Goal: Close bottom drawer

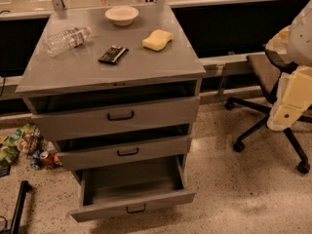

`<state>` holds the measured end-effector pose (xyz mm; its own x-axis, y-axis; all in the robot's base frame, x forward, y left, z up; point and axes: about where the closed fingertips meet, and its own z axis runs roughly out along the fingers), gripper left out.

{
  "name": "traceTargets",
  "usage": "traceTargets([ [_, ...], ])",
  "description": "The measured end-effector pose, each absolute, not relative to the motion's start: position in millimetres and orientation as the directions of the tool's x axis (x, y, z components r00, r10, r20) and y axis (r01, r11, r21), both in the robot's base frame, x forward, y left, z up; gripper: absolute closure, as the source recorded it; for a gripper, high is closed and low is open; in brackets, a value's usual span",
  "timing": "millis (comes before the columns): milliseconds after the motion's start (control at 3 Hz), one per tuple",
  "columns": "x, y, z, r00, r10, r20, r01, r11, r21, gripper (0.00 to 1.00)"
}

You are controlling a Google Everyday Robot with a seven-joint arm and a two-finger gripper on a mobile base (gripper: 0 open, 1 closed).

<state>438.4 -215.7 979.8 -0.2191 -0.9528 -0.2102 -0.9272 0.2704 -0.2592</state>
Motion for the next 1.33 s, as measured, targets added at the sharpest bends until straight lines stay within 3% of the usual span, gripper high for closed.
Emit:
traceTargets([
  [333,438.4,-215.7,979.8,-0.219,-0.953,-0.210,-0.927,0.270,-0.259,0.00],
  [667,438.5,-215.3,981.5,-0.218,-0.953,-0.212,-0.925,0.271,-0.265,0.08],
  [1333,419.1,-202.9,921.6,-0.146,-0.936,-0.321,-0.932,0.238,-0.273,0.55],
])
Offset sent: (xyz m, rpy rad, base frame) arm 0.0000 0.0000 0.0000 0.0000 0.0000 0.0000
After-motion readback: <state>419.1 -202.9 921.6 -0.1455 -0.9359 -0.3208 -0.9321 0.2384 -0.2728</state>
